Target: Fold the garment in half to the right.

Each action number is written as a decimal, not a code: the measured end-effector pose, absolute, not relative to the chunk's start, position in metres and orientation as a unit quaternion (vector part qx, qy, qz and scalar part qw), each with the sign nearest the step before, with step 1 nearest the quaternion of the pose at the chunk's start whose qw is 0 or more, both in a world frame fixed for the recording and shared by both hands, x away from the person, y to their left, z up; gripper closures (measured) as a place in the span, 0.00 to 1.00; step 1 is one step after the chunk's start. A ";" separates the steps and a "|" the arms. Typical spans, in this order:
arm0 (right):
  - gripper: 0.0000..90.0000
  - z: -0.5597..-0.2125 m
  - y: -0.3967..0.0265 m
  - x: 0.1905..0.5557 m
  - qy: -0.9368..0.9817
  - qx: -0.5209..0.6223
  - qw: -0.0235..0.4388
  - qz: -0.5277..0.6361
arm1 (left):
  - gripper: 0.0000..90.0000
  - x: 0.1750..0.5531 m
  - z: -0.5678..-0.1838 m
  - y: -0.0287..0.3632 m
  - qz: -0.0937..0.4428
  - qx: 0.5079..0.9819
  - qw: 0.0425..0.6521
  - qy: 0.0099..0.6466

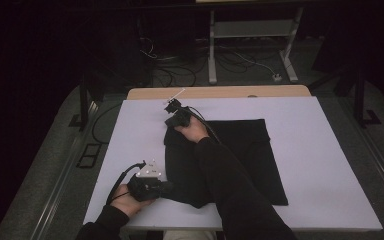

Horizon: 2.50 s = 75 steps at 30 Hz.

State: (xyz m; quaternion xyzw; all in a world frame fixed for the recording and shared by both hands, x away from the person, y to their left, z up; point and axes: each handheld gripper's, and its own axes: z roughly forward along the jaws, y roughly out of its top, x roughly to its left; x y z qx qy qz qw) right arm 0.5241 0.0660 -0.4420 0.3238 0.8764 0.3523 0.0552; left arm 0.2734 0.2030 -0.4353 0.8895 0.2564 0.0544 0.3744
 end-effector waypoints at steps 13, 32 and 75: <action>0.96 -0.423 0.059 0.513 0.869 0.333 0.053 0.363 | 0.92 0.272 -0.432 0.202 0.055 0.883 0.387 0.259; 0.96 -0.411 0.012 0.483 0.838 0.345 0.052 0.420 | 0.92 0.272 -0.419 0.188 0.073 0.877 0.407 0.244; 0.96 -0.347 -0.101 0.479 0.797 0.388 0.115 0.448 | 0.93 0.284 -0.377 0.114 0.062 0.877 0.442 0.175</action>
